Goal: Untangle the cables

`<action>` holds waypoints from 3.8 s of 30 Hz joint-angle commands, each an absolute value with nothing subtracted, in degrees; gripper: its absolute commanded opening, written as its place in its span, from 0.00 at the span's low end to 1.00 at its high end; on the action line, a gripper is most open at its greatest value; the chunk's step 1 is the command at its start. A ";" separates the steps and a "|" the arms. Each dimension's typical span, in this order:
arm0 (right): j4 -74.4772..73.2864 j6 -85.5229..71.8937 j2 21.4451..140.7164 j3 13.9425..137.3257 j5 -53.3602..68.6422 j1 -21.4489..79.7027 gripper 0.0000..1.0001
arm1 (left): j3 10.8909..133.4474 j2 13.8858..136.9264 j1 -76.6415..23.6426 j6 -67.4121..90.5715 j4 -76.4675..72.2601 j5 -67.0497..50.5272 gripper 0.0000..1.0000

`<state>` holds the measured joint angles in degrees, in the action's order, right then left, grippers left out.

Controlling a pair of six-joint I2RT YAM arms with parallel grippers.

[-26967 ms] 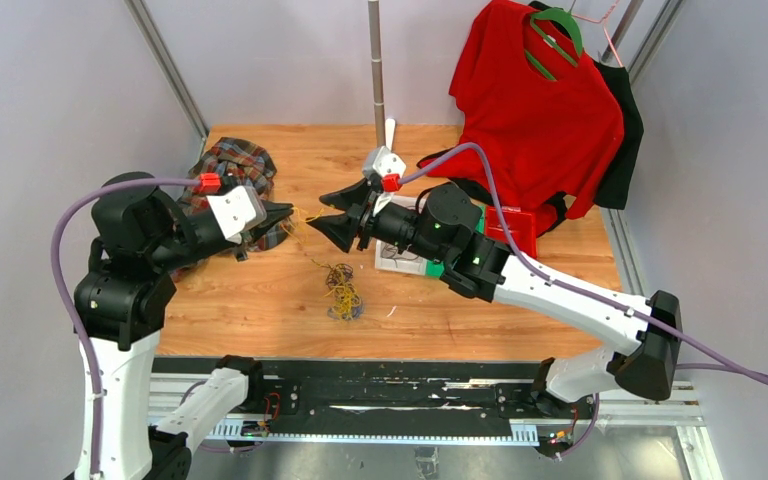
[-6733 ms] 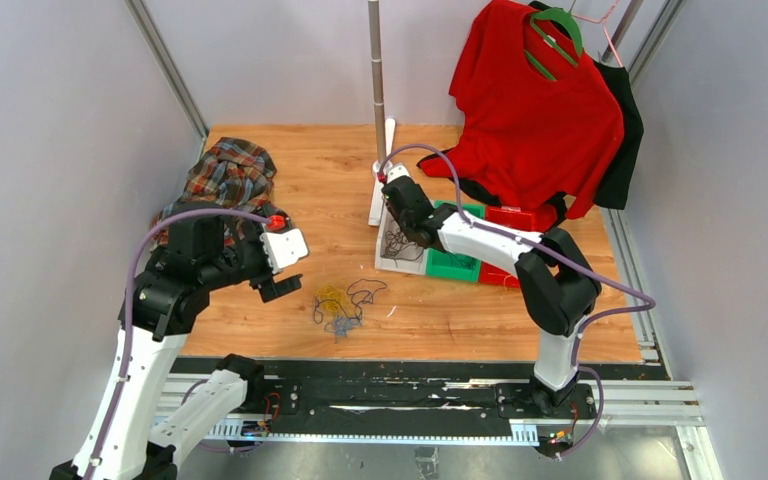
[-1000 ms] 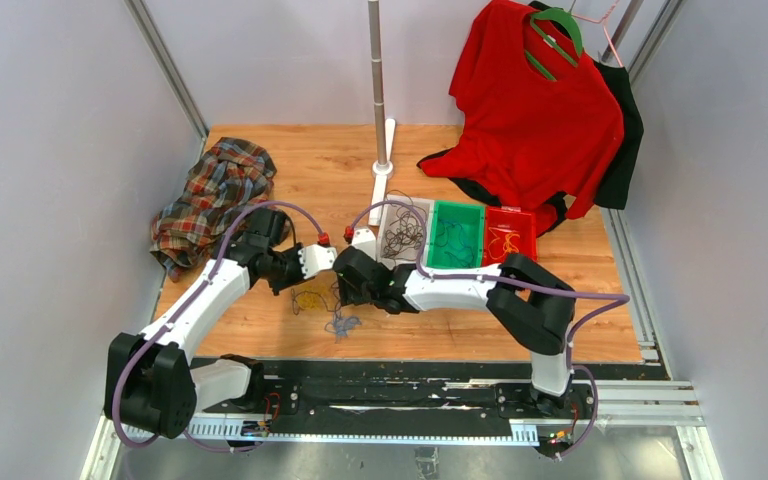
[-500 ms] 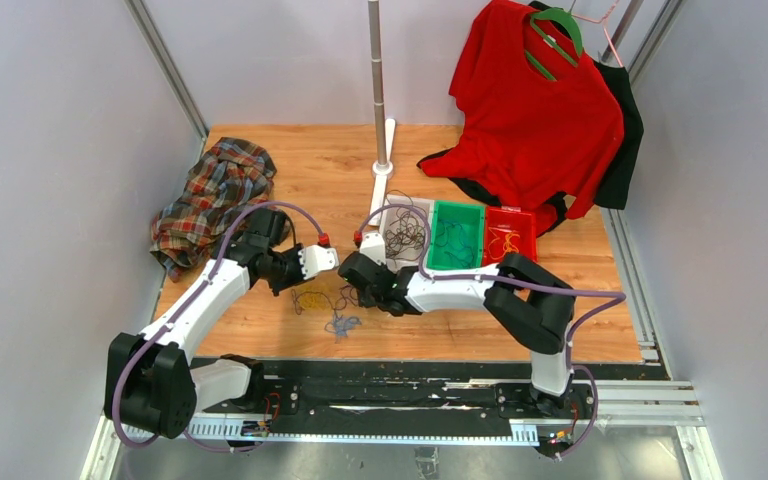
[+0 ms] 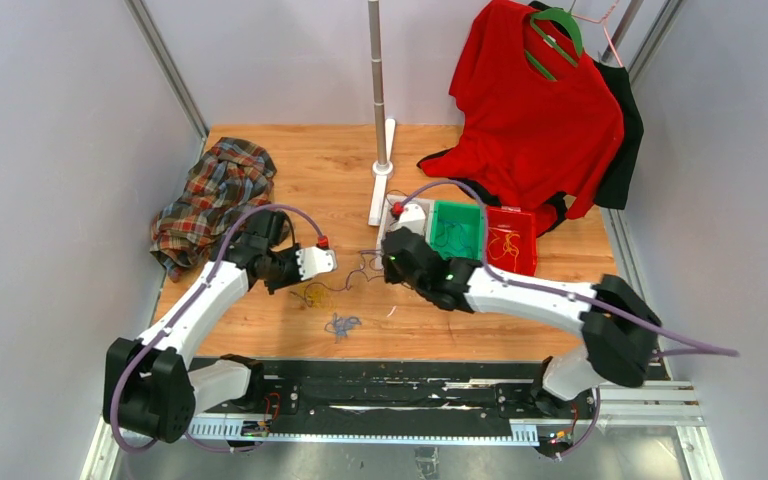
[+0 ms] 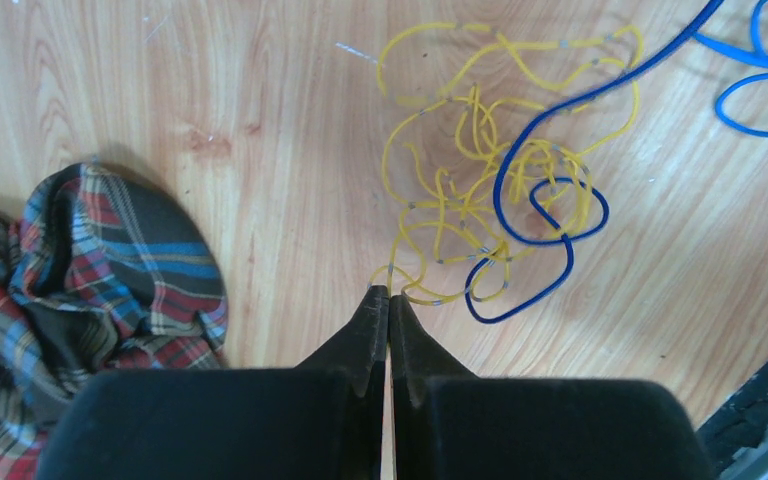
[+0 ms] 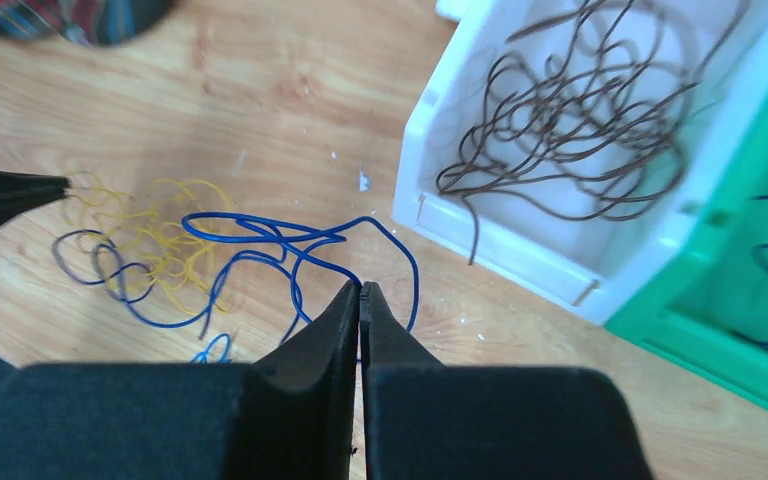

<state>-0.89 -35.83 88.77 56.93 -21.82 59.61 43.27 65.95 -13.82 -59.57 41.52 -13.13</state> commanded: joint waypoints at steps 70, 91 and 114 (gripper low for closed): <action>14.91 -2.51 110.12 65.49 4.41 71.85 0.53 | 45.36 61.62 -8.72 -58.25 41.81 -11.88 0.01; 40.18 -26.06 103.96 51.24 -3.15 65.48 0.57 | 48.25 63.72 -5.28 -51.33 45.92 -20.96 0.01; 24.56 -31.37 113.25 62.76 -1.30 62.75 0.24 | 47.28 62.03 -4.75 -53.47 45.70 -20.41 0.01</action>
<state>25.28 -29.08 112.16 61.23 -1.52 64.07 46.61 63.24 -5.30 -53.06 45.60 -19.29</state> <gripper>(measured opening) 0.300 0.011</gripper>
